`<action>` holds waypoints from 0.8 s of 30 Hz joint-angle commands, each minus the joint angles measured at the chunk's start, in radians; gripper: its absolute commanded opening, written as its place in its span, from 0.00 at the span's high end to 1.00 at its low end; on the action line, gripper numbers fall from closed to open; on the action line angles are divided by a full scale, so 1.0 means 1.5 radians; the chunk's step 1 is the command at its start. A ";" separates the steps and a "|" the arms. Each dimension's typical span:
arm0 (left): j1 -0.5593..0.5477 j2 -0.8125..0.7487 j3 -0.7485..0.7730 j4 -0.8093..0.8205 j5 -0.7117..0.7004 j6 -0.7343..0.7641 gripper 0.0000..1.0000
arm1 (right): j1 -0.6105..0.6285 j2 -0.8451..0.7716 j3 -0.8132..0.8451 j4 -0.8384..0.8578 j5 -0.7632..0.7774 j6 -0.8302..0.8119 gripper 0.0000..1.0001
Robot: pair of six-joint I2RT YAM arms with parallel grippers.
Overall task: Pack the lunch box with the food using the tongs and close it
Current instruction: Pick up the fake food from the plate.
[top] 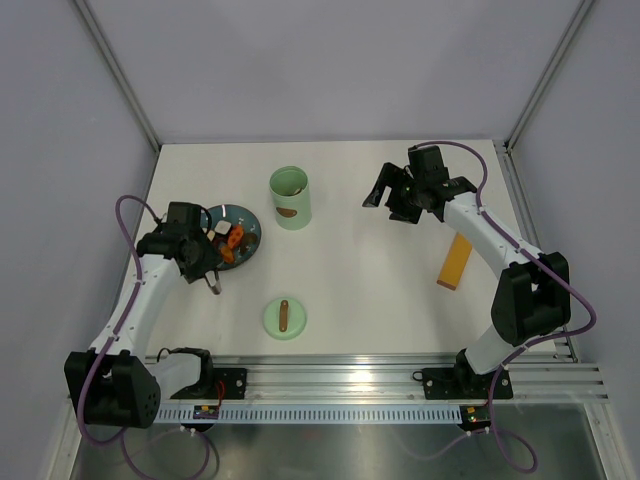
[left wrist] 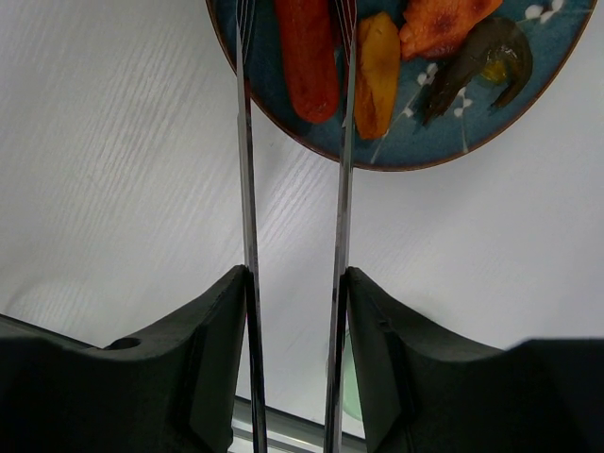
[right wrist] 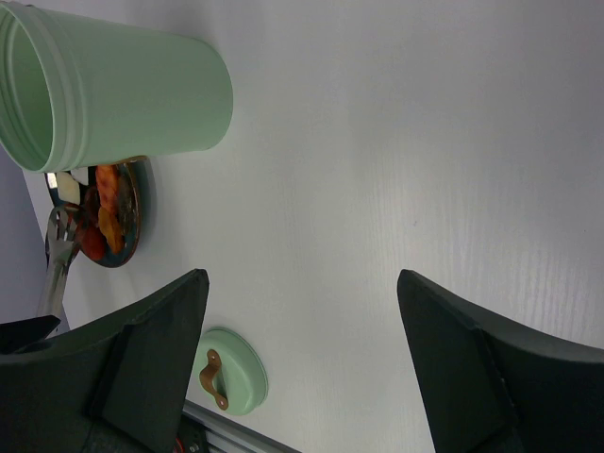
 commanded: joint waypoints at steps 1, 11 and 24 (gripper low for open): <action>0.002 0.002 0.000 0.030 0.010 0.004 0.52 | 0.006 -0.017 -0.002 0.018 -0.008 0.004 0.11; 0.002 -0.014 0.008 0.025 0.019 0.001 0.75 | 0.006 -0.025 -0.005 0.019 -0.009 0.005 0.11; 0.002 -0.059 0.137 -0.040 0.022 0.000 1.00 | 0.007 -0.033 -0.009 0.017 -0.005 0.006 0.11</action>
